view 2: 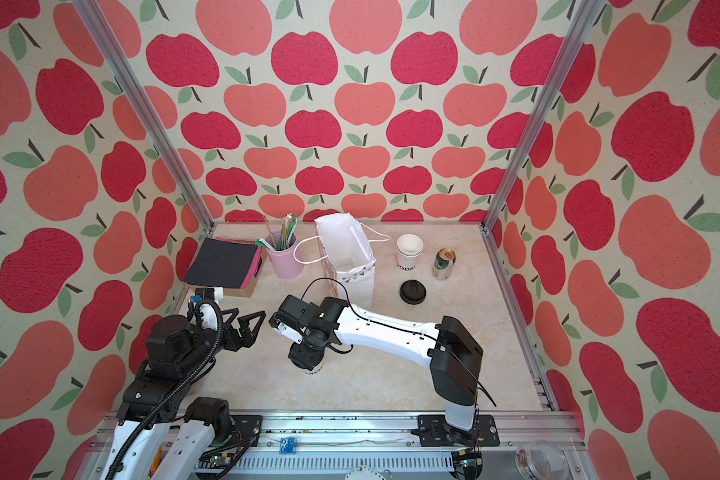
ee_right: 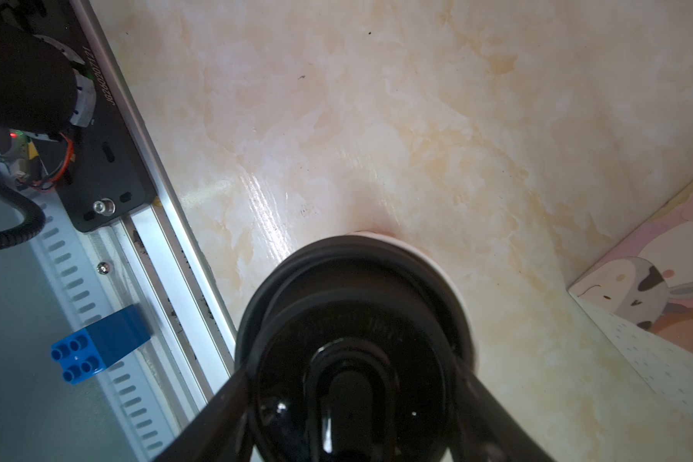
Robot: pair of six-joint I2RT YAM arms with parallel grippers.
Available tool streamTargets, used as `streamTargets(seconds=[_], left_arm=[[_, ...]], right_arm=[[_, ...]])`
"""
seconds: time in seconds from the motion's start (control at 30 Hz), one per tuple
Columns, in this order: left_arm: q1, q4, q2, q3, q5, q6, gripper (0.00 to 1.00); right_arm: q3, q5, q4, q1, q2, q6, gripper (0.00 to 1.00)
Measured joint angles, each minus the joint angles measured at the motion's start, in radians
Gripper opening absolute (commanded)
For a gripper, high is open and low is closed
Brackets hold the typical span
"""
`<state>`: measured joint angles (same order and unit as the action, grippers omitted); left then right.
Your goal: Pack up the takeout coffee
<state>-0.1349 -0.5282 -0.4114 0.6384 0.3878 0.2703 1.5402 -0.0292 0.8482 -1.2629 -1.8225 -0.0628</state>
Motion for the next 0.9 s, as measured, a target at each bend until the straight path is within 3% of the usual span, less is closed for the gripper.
streamTargets(seconds=[0.9], left_arm=[[0.000, 0.000, 0.000, 0.000, 0.000, 0.000, 0.99]], right_arm=[[-0.010, -0.090, -0.011, -0.031, -0.016, -0.040, 0.60]])
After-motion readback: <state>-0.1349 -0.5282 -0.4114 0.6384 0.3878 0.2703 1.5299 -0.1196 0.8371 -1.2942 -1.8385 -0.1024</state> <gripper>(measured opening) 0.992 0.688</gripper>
